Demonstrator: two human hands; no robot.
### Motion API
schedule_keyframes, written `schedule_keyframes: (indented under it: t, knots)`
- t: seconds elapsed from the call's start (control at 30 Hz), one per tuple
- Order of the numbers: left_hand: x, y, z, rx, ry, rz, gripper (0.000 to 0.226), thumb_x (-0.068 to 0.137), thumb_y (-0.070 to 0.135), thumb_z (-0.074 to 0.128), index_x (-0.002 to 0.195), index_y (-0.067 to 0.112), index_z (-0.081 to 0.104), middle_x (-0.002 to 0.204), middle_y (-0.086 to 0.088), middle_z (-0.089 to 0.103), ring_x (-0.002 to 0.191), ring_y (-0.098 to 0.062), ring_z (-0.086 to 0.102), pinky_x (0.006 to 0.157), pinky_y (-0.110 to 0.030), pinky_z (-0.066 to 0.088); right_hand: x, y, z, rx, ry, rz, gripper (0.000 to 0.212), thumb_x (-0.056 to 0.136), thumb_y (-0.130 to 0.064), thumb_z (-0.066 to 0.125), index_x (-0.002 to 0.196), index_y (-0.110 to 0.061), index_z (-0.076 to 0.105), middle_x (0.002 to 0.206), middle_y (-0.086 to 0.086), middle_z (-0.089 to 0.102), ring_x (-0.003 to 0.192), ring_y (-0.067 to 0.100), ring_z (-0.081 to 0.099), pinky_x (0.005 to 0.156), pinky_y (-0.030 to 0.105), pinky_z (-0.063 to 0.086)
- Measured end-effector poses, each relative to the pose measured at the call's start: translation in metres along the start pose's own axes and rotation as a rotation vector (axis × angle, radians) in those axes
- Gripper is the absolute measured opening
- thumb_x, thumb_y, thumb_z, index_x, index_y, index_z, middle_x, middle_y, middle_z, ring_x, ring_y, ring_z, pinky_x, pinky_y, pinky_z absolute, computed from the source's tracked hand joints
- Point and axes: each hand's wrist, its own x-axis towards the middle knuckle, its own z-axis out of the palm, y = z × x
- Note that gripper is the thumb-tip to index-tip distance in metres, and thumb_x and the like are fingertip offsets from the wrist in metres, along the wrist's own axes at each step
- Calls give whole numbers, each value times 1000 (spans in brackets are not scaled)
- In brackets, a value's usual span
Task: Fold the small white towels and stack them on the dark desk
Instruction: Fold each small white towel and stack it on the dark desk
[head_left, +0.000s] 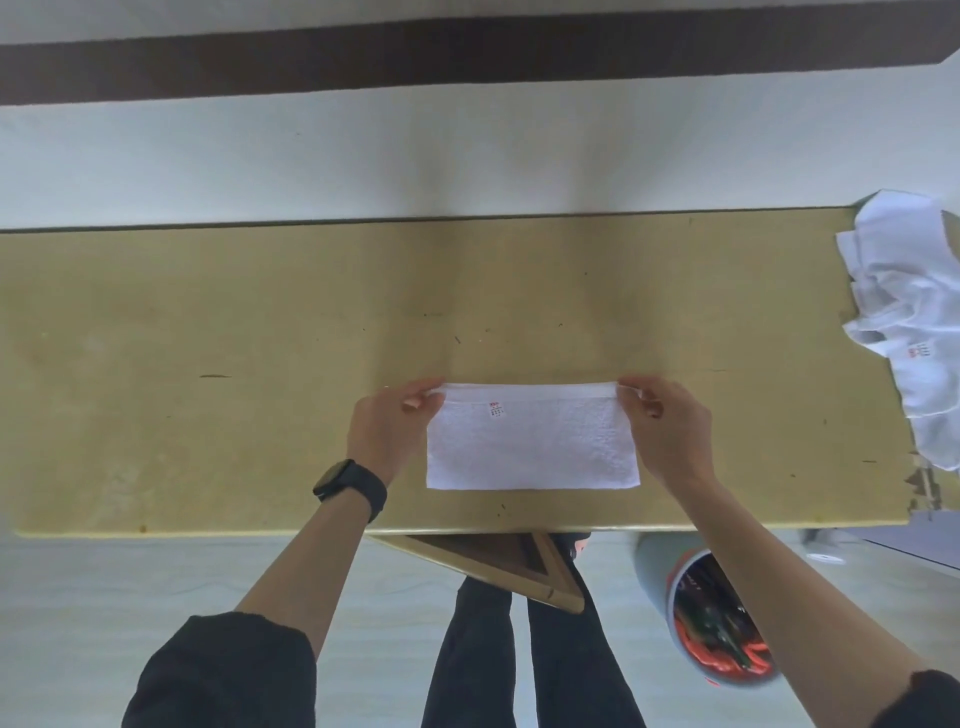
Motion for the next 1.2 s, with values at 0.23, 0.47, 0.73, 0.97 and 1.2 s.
schedule_keyframes:
  t: [0.23,0.47,0.73,0.97,1.2]
  knots:
    - [3,3,1,62,37,8,18,95,37,60,107,37,74,86,12,71,83,-11,65,81,-29,53,4,-4,1,-123,8,-60,12,94,-23,64,101,-22,73,89,-2,65,74,9,61,66,0,37]
    - [7,5,0,59,55,9,14,94,34,61,99,35,74,83,14,68,83,-8,62,78,-27,48,12,-8,2,-243,20,-79,8,90,-25,67,96,-24,73,83,-3,63,73,15,60,66,22,31]
    - [10,5,0,33,45,-26,7,90,33,65,95,35,70,83,15,67,85,-6,61,77,-31,52,20,-8,-3,-227,-45,-22,4,88,-27,68,92,-28,69,81,-9,63,80,12,59,67,21,34]
    - [6,8,1,52,93,-31,12,92,34,63,96,31,74,86,14,69,86,-10,62,76,-26,49,20,-13,-4,-233,-81,-18,3,90,-26,67,93,-25,66,83,-6,60,83,15,56,72,25,34]
    - [6,10,3,223,45,11,12,96,37,55,104,34,63,102,9,60,91,-13,60,72,-31,51,27,-20,-11,-224,-154,88,11,87,-28,69,97,-24,68,86,-8,62,93,18,59,77,25,37]
